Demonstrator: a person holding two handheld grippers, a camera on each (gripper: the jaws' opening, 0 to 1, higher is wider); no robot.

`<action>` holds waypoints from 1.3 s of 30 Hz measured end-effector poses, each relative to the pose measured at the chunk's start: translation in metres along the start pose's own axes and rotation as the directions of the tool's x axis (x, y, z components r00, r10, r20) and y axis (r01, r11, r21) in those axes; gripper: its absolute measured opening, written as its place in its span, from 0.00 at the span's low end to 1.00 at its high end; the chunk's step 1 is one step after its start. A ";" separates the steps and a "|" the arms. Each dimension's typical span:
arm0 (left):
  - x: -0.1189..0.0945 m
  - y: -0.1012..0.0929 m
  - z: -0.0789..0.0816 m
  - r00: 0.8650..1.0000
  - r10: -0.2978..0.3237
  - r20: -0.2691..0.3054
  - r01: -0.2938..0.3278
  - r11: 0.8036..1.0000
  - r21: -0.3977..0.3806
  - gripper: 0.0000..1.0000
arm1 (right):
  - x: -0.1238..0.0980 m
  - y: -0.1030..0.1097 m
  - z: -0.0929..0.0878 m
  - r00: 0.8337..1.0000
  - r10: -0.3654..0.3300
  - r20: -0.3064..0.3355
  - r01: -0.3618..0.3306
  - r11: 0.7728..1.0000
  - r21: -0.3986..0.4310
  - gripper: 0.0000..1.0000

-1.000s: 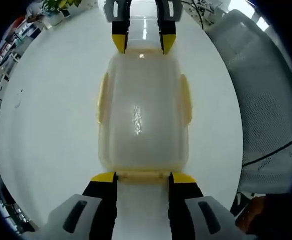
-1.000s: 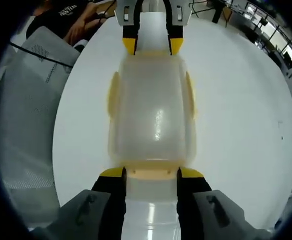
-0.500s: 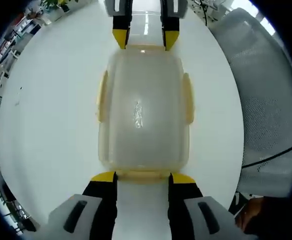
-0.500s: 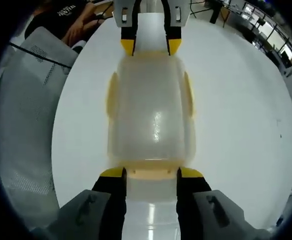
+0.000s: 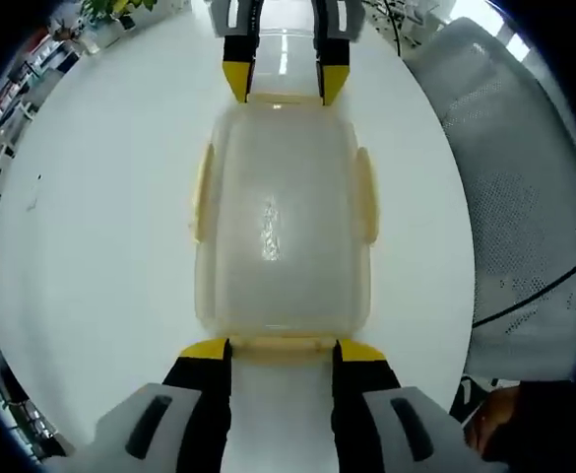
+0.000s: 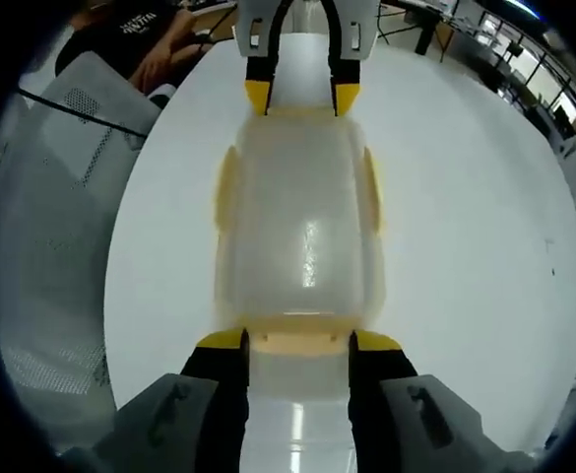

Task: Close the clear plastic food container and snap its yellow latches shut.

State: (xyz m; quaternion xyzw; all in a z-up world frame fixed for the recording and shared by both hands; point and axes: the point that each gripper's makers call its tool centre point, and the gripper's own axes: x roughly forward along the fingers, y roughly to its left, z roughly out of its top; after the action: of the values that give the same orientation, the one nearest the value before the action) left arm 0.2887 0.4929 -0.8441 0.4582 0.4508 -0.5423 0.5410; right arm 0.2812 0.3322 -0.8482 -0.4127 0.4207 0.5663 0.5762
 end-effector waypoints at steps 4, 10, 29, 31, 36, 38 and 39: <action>-0.009 0.002 0.002 1.000 0.015 0.018 -0.015 1.000 -0.013 0.33 | -0.007 -0.004 0.000 1.000 -0.005 0.026 0.005 1.000 -0.003 0.35; -0.023 -0.002 0.006 0.999 0.007 0.033 -0.005 0.998 -0.060 0.33 | -0.022 -0.006 0.005 0.998 -0.007 0.061 0.010 0.999 -0.049 0.36; -0.082 -0.008 0.037 0.996 0.080 0.026 -0.076 0.991 -0.114 0.33 | -0.084 -0.012 0.005 0.973 -0.052 0.223 0.079 0.990 -0.115 0.35; -0.082 -0.008 0.048 0.996 0.078 0.031 -0.074 0.991 -0.116 0.33 | -0.089 -0.011 -0.004 0.973 -0.055 0.226 0.083 0.990 -0.116 0.35; -0.074 -0.010 0.078 0.998 0.051 0.045 -0.046 0.993 -0.112 0.33 | -0.097 -0.007 -0.034 0.976 -0.058 0.210 0.081 0.992 -0.100 0.35; -0.069 -0.011 0.093 0.998 0.044 0.049 -0.039 0.994 -0.103 0.33 | -0.101 -0.006 -0.046 0.976 -0.058 0.209 0.078 0.993 -0.090 0.35; -0.068 -0.011 0.099 0.998 0.042 0.053 -0.037 0.994 -0.099 0.33 | -0.104 -0.004 -0.055 0.976 -0.056 0.209 0.075 0.994 -0.081 0.35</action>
State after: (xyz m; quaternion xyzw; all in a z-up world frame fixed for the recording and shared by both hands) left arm 0.2767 0.4074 -0.7605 0.4249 0.4528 -0.5210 0.5856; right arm 0.2842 0.2480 -0.7664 -0.3905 0.3192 0.6049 0.6161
